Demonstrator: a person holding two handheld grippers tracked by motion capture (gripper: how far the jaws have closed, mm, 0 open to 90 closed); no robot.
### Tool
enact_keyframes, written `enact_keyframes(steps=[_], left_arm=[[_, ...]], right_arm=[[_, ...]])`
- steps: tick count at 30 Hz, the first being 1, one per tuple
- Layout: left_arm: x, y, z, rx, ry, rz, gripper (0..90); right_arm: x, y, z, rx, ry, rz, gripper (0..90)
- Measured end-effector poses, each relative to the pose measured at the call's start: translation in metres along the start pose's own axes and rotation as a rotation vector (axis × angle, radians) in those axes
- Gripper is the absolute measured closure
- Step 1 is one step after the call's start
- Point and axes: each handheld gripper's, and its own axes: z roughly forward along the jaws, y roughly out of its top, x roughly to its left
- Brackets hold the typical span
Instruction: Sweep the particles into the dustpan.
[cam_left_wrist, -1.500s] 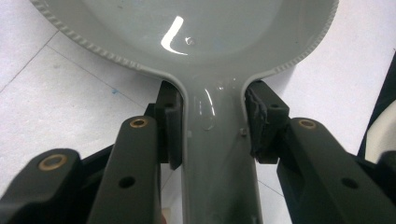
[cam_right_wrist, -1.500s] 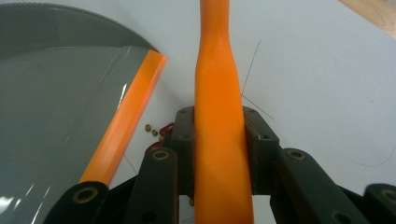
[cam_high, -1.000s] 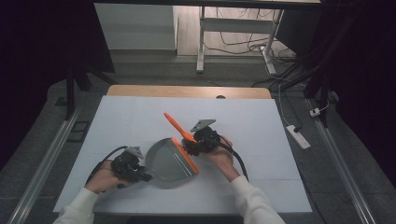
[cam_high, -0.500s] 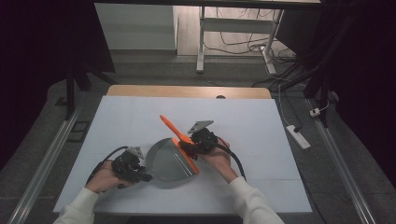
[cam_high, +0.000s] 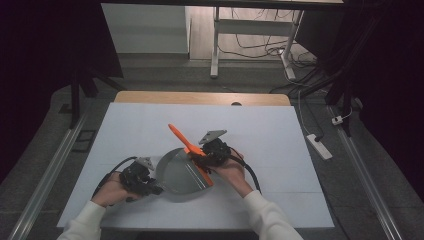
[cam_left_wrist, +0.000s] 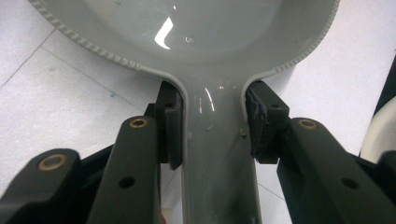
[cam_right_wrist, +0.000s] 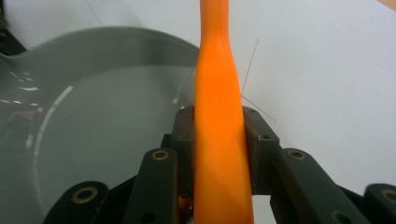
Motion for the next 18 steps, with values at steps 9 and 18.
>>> enact_keyframes(steps=[9,18], left_arm=[[0.000,0.000,0.000,0.000,-0.002,0.002,61.6],[0.000,0.000,0.000,0.000,-0.001,0.003,61.6]], right_arm=[[0.001,0.008,-0.014,-0.095,0.060,0.036,69.9],[-0.026,-0.001,-0.030,-0.096,-0.043,0.100,69.9]])
